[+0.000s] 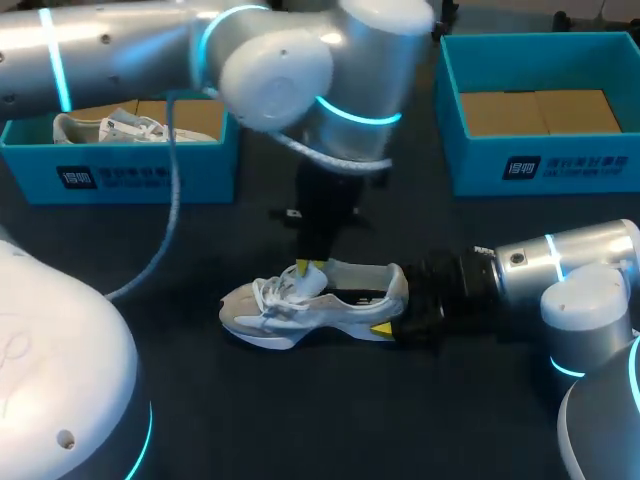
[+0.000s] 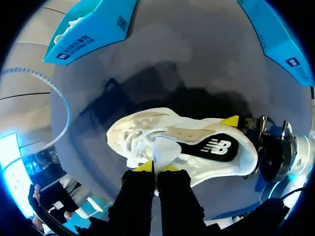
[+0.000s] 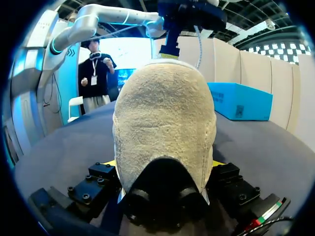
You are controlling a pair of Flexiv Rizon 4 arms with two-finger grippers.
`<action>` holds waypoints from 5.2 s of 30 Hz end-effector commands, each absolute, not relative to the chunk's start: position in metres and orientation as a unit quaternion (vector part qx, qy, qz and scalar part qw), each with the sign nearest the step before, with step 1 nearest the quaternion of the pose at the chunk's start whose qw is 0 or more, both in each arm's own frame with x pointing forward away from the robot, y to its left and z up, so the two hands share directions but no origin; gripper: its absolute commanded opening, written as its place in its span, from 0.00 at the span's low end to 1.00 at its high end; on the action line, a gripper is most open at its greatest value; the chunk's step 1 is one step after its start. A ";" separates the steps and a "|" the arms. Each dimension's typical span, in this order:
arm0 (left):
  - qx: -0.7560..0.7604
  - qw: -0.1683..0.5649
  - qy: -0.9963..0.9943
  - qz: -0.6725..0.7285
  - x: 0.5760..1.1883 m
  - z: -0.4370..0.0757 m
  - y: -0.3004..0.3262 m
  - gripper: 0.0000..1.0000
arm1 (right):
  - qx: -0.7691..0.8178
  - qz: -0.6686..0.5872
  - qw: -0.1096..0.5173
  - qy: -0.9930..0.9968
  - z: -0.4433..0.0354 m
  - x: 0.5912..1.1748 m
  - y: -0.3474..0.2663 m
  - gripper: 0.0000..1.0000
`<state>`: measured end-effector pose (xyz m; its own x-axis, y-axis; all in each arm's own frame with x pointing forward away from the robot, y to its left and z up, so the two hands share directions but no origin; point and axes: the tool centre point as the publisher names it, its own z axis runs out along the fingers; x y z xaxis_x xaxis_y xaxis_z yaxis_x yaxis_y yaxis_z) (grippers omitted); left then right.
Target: Take the shoe out of the shoebox, open the shoe tongue, remove and reinsert the insole, then place the shoe into the shoebox
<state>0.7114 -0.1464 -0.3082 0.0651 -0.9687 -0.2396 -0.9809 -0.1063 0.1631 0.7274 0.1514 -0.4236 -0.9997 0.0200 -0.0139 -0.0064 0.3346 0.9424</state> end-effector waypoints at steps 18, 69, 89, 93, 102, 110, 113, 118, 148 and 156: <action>-0.713 -0.088 0.694 0.053 0.697 -0.345 -0.061 0.00 | 0.004 0.574 0.011 0.818 -0.426 0.727 0.155 0.00; -0.592 -0.062 0.803 -0.016 0.728 -0.245 -0.121 0.88 | 0.004 0.574 0.011 0.818 -0.426 0.727 0.155 0.00; -0.376 -0.080 0.922 0.038 0.732 -0.198 -0.179 0.00 | 0.004 0.574 0.011 0.818 -0.426 0.727 0.155 0.00; -0.376 -0.080 0.922 0.038 0.732 -0.198 -0.179 0.00 | 0.004 0.574 0.011 0.818 -0.426 0.727 0.155 0.00; -0.253 -0.069 0.965 -0.008 0.721 -0.210 -0.178 0.00 | 0.004 0.574 0.011 0.818 -0.426 0.727 0.155 0.00; -0.039 -0.085 0.994 -0.048 0.710 -0.222 -0.181 0.00 | 0.004 0.574 0.011 0.818 -0.426 0.727 0.155 0.00; -0.039 -0.085 0.994 -0.048 0.710 -0.222 -0.181 0.00 | 0.004 0.574 0.011 0.818 -0.426 0.727 0.155 0.00; -0.029 -0.036 0.998 -0.052 0.702 -0.232 -0.186 0.00 | 0.004 0.574 0.011 0.818 -0.426 0.727 0.155 0.00; 0.021 -0.083 0.996 -0.034 0.705 -0.328 -0.219 0.00 | 0.004 0.574 0.011 0.818 -0.426 0.727 0.155 0.00; 0.007 -0.101 0.995 -0.019 0.711 -0.357 -0.217 0.00 | 0.004 0.574 0.011 0.818 -0.426 0.727 0.155 0.00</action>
<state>0.7063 -0.2092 -0.3444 -0.9843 0.0149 0.1760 0.0065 0.9988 -0.0483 0.7272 0.1518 -0.4236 -0.9997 0.0205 -0.0139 -0.0063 0.3346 0.9423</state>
